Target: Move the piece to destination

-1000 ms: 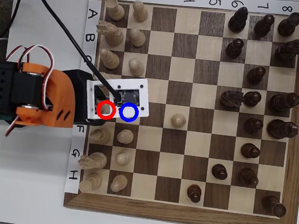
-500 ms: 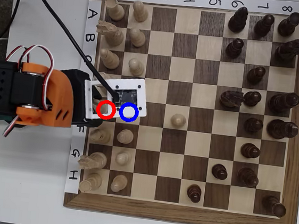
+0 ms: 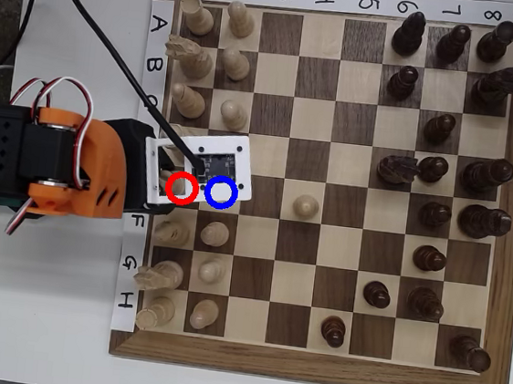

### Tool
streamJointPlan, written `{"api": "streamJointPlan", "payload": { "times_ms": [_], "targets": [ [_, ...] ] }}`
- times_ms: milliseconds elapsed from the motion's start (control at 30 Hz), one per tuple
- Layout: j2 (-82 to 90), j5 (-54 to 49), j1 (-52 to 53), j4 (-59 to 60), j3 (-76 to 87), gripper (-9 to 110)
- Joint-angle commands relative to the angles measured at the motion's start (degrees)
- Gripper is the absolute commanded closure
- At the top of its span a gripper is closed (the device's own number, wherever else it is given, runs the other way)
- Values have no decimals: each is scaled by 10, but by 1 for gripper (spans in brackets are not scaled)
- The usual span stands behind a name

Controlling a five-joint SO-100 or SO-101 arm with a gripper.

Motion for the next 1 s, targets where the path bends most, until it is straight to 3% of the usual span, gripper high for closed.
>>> {"api": "streamJointPlan", "payload": {
  "times_ms": [0, 967],
  "targets": [
    [-2, 2, 3, -1, -11, 90],
    [-12, -7, -2, -4, -16, 85]
  ]
}}
